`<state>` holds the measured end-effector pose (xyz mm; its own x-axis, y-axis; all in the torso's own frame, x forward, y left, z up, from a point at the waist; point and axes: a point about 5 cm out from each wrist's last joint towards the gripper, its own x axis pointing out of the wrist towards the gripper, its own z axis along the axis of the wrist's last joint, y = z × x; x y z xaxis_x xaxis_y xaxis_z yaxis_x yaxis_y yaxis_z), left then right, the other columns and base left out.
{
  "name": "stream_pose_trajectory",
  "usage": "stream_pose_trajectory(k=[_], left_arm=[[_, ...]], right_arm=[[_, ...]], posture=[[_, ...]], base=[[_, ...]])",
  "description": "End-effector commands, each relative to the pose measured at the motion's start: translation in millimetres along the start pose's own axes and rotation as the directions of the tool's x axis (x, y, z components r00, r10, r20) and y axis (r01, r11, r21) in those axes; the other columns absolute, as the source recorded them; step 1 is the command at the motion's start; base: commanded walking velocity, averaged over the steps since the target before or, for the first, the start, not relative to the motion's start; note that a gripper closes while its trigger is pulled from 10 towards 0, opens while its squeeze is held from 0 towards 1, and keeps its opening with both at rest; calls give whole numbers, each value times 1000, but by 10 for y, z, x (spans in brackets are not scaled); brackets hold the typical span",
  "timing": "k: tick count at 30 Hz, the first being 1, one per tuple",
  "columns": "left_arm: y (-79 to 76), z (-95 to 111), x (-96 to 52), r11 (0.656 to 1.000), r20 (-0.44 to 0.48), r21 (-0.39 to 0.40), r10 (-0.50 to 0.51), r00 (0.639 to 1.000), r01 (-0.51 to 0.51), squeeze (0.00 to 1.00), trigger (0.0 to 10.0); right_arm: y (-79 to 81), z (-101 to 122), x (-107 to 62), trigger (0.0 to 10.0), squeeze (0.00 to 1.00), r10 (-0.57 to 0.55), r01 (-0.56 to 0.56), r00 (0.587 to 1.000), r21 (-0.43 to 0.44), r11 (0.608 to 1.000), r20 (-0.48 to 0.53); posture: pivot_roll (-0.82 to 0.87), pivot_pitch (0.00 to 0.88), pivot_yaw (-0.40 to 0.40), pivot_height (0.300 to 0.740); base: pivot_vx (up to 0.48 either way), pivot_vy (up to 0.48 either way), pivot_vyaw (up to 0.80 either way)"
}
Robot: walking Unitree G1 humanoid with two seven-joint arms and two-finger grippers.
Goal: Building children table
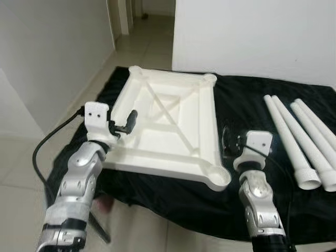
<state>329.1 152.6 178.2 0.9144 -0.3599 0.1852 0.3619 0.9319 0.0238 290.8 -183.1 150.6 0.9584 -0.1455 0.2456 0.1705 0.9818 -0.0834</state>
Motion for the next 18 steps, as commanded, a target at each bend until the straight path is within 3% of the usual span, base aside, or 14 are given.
stream_pose_trajectory(k=[1, 6, 11, 18], left_arm=[[-62, -29, 12, 1000, -10, 14, -27, 1000, 27, 0, 10000], [-101, 8, 20, 994, 5, 92, -66, 998, 65, 0, 10000], [-116, 8, 20, 992, 14, 99, -75, 997, 73, 0, 10000], [-119, 7, 20, 993, 17, 90, -75, 997, 73, 0, 10000]], right_arm=[[-36, -30, -6, 10000, 0, -14, 14, 1000, -12, 1000, -15], [-60, -23, 6, 10000, 0, -28, 28, 1000, -19, 999, -14], [-75, -29, 11, 10000, 0, -36, 35, 999, -21, 999, -17], [-74, -9, 16, 10000, 0, -36, 35, 999, -24, 999, -11]], posture=[[18, 34, 23, 740], [17, 40, 23, 740], [13, 42, 24, 740], [10, 44, 24, 740]], base=[[0, 0, 0], [0, 0, 0], [0, 0, 0], [0, -379, 0]])
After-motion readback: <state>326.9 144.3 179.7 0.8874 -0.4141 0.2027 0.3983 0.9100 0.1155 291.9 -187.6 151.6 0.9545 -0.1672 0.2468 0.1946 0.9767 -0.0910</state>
